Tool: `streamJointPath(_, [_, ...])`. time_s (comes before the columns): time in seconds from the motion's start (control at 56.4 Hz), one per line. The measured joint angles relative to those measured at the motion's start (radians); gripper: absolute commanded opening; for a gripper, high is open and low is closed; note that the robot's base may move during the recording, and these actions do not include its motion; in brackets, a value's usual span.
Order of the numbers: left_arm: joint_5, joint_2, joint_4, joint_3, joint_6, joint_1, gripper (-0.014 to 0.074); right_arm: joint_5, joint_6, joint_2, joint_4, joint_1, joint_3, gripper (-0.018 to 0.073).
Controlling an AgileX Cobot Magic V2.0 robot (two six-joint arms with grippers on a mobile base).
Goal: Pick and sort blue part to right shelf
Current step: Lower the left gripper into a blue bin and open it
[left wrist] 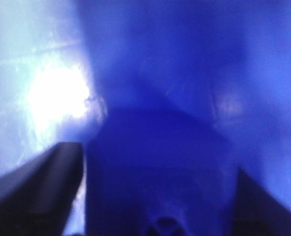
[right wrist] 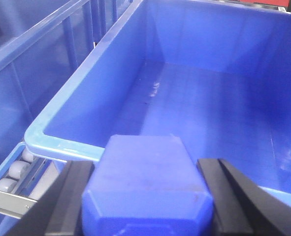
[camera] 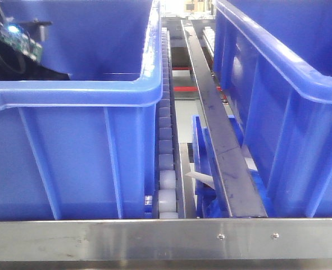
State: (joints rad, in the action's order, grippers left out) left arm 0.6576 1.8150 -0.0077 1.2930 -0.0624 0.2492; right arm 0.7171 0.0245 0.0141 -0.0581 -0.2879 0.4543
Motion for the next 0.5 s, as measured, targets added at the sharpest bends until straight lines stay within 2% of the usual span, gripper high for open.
streamJointPath(0.177, [0.034, -0.126, 0.0, 0.0, 0.0, 0.0, 0.0575, 0.0, 0.0, 0.0, 0.0, 0.0, 0.0, 0.0209])
streamJointPath(0.337, [0.038, -0.308, 0.0, -0.053, 0.001, 0.0, 0.0463, 0.0, 0.0, 0.0, 0.0, 0.0, 0.0, 0.0209])
streamJointPath(0.496, [0.011, -0.508, 0.008, -0.187, 0.001, 0.0, 0.036, 0.0, 0.0, 0.0, 0.0, 0.0, 0.0, 0.0209])
